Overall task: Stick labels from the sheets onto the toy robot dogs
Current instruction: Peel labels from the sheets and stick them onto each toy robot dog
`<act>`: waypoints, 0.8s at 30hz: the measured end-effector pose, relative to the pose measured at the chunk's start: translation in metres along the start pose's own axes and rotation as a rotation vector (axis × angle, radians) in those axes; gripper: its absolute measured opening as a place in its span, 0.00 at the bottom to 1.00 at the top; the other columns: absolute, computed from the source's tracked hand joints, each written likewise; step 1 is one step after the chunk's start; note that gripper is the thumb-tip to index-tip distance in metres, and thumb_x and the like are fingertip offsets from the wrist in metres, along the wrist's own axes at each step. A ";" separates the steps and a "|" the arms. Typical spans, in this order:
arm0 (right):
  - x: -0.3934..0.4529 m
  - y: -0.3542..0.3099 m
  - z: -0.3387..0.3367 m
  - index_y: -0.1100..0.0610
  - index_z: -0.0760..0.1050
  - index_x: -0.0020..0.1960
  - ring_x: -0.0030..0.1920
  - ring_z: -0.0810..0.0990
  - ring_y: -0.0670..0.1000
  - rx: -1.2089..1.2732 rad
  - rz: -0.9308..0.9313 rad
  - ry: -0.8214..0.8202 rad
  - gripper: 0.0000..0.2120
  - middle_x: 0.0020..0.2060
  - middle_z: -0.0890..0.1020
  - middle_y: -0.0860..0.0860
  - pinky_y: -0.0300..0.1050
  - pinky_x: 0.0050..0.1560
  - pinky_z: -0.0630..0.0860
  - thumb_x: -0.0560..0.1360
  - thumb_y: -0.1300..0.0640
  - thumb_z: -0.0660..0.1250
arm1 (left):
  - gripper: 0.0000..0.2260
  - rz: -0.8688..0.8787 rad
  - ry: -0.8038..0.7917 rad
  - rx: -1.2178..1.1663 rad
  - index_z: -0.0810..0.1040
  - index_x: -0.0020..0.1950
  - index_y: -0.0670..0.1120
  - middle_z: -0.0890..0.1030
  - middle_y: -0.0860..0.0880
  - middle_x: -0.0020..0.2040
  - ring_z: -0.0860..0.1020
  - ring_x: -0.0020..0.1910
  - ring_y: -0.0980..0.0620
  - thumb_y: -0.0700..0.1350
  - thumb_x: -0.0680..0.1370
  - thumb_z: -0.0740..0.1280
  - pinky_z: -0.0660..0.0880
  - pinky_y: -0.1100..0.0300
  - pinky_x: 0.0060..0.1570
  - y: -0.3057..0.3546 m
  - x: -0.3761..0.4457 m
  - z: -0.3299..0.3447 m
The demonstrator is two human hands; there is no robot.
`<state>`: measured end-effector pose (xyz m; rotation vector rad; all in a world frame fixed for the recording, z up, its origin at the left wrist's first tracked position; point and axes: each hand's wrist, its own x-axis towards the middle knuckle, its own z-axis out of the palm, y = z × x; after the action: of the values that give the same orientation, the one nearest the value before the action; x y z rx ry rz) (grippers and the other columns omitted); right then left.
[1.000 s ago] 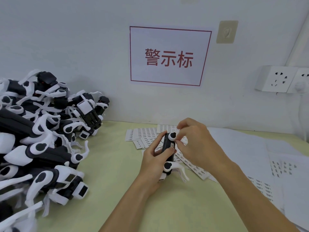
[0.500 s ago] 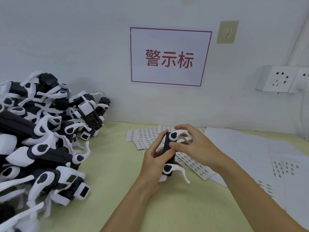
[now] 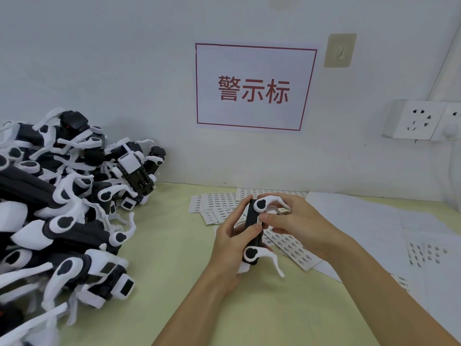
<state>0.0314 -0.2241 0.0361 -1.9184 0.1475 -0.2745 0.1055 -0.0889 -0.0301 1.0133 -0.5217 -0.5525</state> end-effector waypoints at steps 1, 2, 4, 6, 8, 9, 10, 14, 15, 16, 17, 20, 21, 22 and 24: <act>0.000 0.000 0.000 0.44 0.82 0.52 0.51 0.84 0.48 -0.008 -0.008 -0.001 0.10 0.49 0.85 0.46 0.36 0.45 0.77 0.77 0.58 0.70 | 0.25 0.000 0.000 0.003 0.79 0.66 0.60 0.84 0.44 0.56 0.82 0.54 0.44 0.42 0.72 0.72 0.72 0.38 0.58 0.000 0.000 0.000; 0.000 0.001 0.000 0.45 0.82 0.53 0.52 0.84 0.49 -0.013 -0.010 -0.004 0.10 0.49 0.85 0.47 0.36 0.46 0.77 0.77 0.59 0.69 | 0.24 0.000 0.002 0.010 0.79 0.66 0.60 0.84 0.44 0.56 0.82 0.56 0.44 0.43 0.71 0.74 0.72 0.38 0.58 0.001 0.000 0.001; 0.001 0.002 -0.002 0.47 0.82 0.53 0.53 0.83 0.52 -0.021 -0.002 -0.018 0.10 0.50 0.85 0.49 0.41 0.52 0.79 0.78 0.60 0.68 | 0.25 -0.002 0.012 0.028 0.79 0.66 0.60 0.85 0.44 0.55 0.82 0.55 0.45 0.46 0.70 0.76 0.72 0.35 0.60 0.002 0.000 0.002; 0.000 0.001 -0.002 0.47 0.82 0.53 0.54 0.83 0.51 -0.026 0.013 -0.026 0.11 0.51 0.85 0.48 0.46 0.57 0.78 0.79 0.61 0.66 | 0.24 -0.001 0.014 0.034 0.79 0.65 0.60 0.85 0.44 0.53 0.82 0.52 0.46 0.46 0.71 0.75 0.73 0.36 0.60 0.001 0.000 0.003; 0.000 0.001 -0.003 0.46 0.82 0.53 0.53 0.83 0.49 -0.035 0.020 -0.028 0.10 0.50 0.85 0.45 0.46 0.57 0.78 0.79 0.59 0.65 | 0.23 0.003 0.005 0.019 0.79 0.65 0.60 0.85 0.45 0.53 0.82 0.51 0.47 0.43 0.72 0.71 0.73 0.40 0.57 0.000 0.000 0.001; 0.000 0.000 -0.002 0.45 0.82 0.52 0.52 0.84 0.48 -0.037 0.015 -0.029 0.09 0.50 0.85 0.45 0.44 0.54 0.78 0.79 0.58 0.66 | 0.23 0.003 -0.001 0.004 0.79 0.66 0.59 0.85 0.46 0.53 0.81 0.50 0.47 0.42 0.73 0.69 0.72 0.41 0.55 0.000 0.001 0.000; 0.000 0.000 -0.002 0.45 0.82 0.52 0.51 0.84 0.48 -0.041 0.005 -0.029 0.08 0.49 0.85 0.46 0.41 0.51 0.77 0.78 0.57 0.67 | 0.23 0.002 -0.005 -0.010 0.79 0.66 0.59 0.85 0.46 0.53 0.81 0.49 0.48 0.41 0.73 0.67 0.72 0.42 0.55 0.000 0.001 0.000; -0.001 0.000 0.000 0.45 0.82 0.49 0.48 0.84 0.43 -0.022 -0.028 -0.003 0.08 0.46 0.86 0.44 0.29 0.40 0.75 0.76 0.58 0.71 | 0.24 -0.008 -0.008 -0.042 0.80 0.65 0.58 0.84 0.45 0.52 0.80 0.44 0.47 0.40 0.72 0.64 0.69 0.44 0.53 0.001 0.001 0.000; -0.001 0.000 0.000 0.46 0.82 0.50 0.48 0.84 0.43 -0.020 -0.021 -0.002 0.08 0.47 0.86 0.44 0.29 0.41 0.76 0.76 0.58 0.71 | 0.24 -0.008 -0.006 -0.051 0.80 0.65 0.58 0.84 0.45 0.52 0.79 0.45 0.46 0.39 0.72 0.63 0.69 0.44 0.53 0.001 0.001 0.000; -0.001 0.000 0.000 0.47 0.82 0.51 0.48 0.84 0.42 -0.028 -0.014 -0.006 0.08 0.47 0.85 0.44 0.31 0.42 0.77 0.76 0.59 0.71 | 0.24 -0.007 -0.006 -0.061 0.80 0.65 0.57 0.84 0.44 0.53 0.78 0.46 0.45 0.39 0.73 0.63 0.69 0.43 0.53 0.001 0.001 0.000; -0.001 -0.001 -0.001 0.48 0.81 0.52 0.48 0.84 0.42 -0.045 -0.008 -0.010 0.08 0.48 0.85 0.44 0.34 0.44 0.78 0.77 0.59 0.70 | 0.23 -0.007 -0.006 -0.072 0.80 0.65 0.57 0.83 0.43 0.53 0.77 0.47 0.42 0.38 0.74 0.63 0.69 0.43 0.52 0.001 0.001 0.000; -0.001 -0.001 -0.005 0.49 0.80 0.54 0.48 0.84 0.44 -0.093 0.015 -0.019 0.09 0.48 0.85 0.45 0.43 0.52 0.79 0.77 0.60 0.67 | 0.23 -0.016 -0.003 -0.098 0.81 0.65 0.56 0.82 0.42 0.52 0.73 0.46 0.39 0.36 0.76 0.61 0.69 0.41 0.51 0.001 0.001 0.001; -0.001 -0.002 -0.006 0.48 0.80 0.54 0.49 0.84 0.45 -0.094 0.018 -0.024 0.09 0.48 0.85 0.45 0.44 0.53 0.79 0.78 0.59 0.66 | 0.23 -0.016 -0.007 -0.105 0.81 0.65 0.56 0.83 0.42 0.52 0.74 0.47 0.39 0.34 0.77 0.60 0.69 0.41 0.52 0.001 0.000 0.001; -0.002 -0.003 -0.008 0.47 0.80 0.55 0.49 0.84 0.45 -0.087 0.017 -0.027 0.09 0.49 0.85 0.44 0.44 0.53 0.78 0.78 0.57 0.67 | 0.23 -0.013 -0.009 -0.110 0.81 0.65 0.55 0.83 0.42 0.52 0.76 0.48 0.40 0.34 0.78 0.60 0.69 0.40 0.52 0.001 0.000 0.002; -0.003 -0.004 -0.008 0.41 0.78 0.59 0.50 0.84 0.45 -0.047 0.020 -0.022 0.10 0.51 0.84 0.42 0.42 0.51 0.75 0.78 0.47 0.68 | 0.23 -0.005 -0.014 -0.106 0.81 0.64 0.55 0.84 0.42 0.53 0.78 0.50 0.42 0.36 0.74 0.62 0.70 0.37 0.53 0.003 -0.001 0.004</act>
<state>0.0262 -0.2292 0.0422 -1.9650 0.1602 -0.2381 0.1024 -0.0894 -0.0258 0.9109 -0.4973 -0.5856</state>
